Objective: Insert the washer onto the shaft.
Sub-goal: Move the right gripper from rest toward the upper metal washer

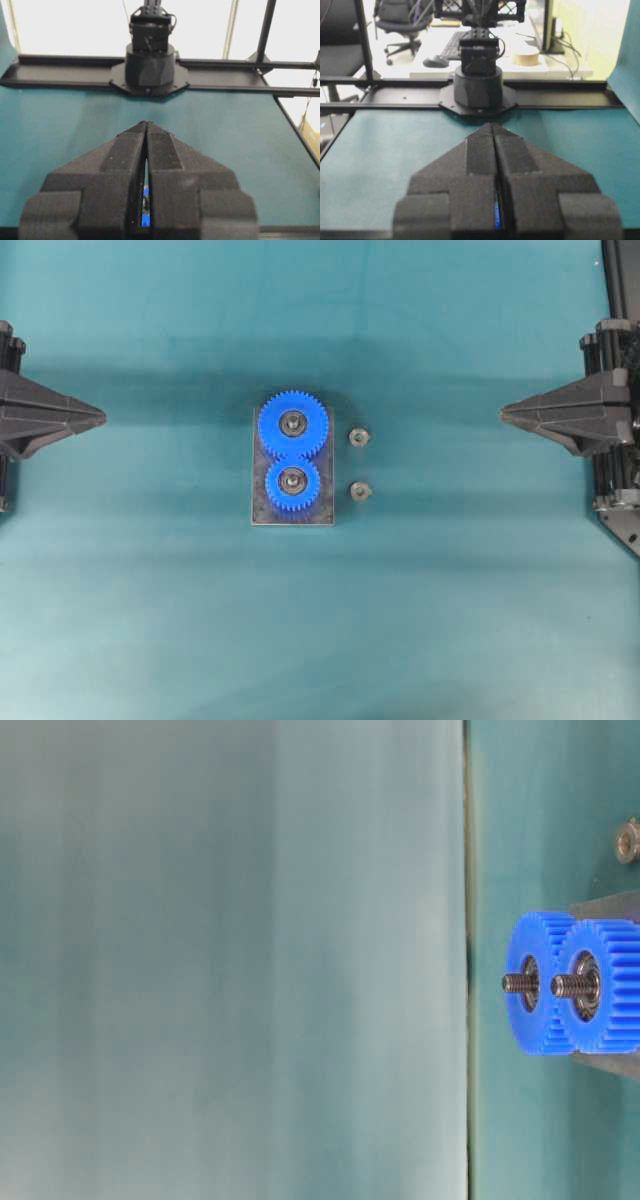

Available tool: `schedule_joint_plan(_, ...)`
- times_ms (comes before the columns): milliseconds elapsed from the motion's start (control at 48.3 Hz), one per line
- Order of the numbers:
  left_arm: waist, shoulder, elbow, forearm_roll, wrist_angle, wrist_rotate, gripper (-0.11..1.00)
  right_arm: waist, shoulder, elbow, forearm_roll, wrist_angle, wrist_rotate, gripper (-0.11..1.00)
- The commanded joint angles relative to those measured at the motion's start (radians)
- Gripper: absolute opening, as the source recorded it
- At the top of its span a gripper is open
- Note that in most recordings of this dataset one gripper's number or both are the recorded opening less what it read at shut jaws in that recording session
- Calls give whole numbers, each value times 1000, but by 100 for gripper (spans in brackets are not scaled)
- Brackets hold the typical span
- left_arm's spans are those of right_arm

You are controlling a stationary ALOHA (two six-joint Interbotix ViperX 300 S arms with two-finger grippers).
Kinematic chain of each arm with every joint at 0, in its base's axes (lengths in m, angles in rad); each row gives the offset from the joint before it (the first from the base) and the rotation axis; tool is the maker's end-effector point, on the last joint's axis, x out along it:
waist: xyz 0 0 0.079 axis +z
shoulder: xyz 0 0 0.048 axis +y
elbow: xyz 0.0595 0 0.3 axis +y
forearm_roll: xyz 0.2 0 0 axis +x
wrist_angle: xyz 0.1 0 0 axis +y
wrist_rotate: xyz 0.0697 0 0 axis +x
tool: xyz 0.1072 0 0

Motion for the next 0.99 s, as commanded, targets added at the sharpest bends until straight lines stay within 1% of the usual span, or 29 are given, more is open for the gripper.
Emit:
schedule_joint_plan(0,-3,15,-51,11,44,-2,1,-23,20,-31,18,6,6,2)
schedule_joint_plan(41,-2,20,-67,9,91,2,1,-37,31,-44,49,58,11,2)
schedule_joint_plan(83,-2,28,-87,9,141,2,1,-49,52,-74,81,143,18,2)
schedule_joint_plan(124,-2,35,-109,9,195,2,1,-69,75,-104,98,241,20,2)
schedule_joint_plan(145,-2,43,-123,9,236,3,1,-80,91,-120,100,290,20,2)
schedule_joint_plan(248,-2,78,-169,9,362,5,1,-126,179,-204,94,495,17,2)
schedule_joint_plan(290,-2,98,-184,11,403,5,1,-135,216,-229,84,532,17,2)
schedule_joint_plan(393,-2,158,-215,11,471,5,1,-143,321,-270,57,566,17,2)
schedule_joint_plan(476,-2,210,-232,9,497,-3,1,-147,410,-295,41,577,17,2)
schedule_joint_plan(601,0,272,-270,9,538,8,1,-156,532,-334,35,598,17,2)
schedule_joint_plan(766,0,314,-304,15,589,12,1,-178,658,-371,35,641,12,2)
schedule_joint_plan(849,0,331,-311,15,591,14,1,-181,715,-382,32,637,3,2)
schedule_joint_plan(973,0,342,-311,15,591,14,1,-181,795,-399,29,601,-32,2)
